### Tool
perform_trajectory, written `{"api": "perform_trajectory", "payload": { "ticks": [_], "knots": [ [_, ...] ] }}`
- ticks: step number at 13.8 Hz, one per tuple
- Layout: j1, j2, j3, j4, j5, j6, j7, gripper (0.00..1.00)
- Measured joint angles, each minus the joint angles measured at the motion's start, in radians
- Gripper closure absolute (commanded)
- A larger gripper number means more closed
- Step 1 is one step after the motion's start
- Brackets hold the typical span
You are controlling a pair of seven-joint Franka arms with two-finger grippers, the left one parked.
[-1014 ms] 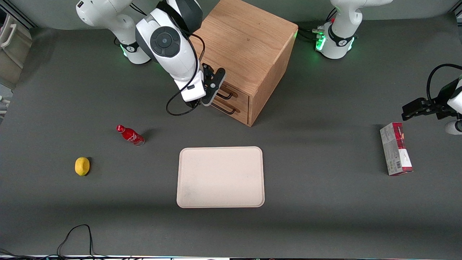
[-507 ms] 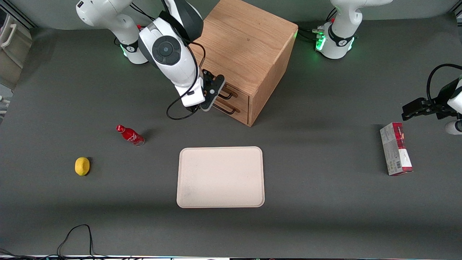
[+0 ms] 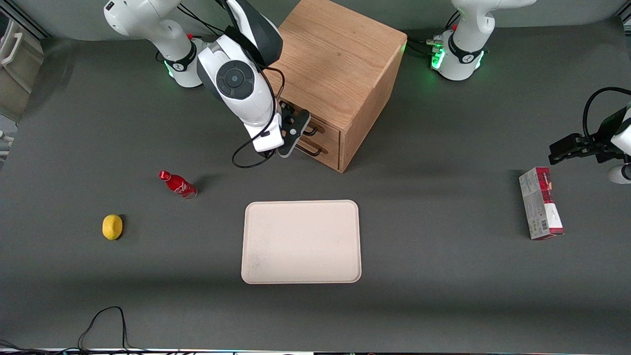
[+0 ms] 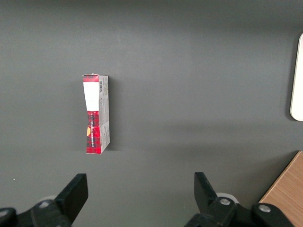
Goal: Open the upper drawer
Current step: 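Pull the handle outward with the right gripper, sliding the drawer open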
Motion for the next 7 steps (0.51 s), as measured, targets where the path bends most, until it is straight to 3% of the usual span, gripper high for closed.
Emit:
{"api": "perform_trajectory", "payload": {
  "ticks": [7],
  "knots": [
    [-0.067, 0.018, -0.034, 0.041, 0.000, 0.017, 0.000, 0.00]
  ]
}}
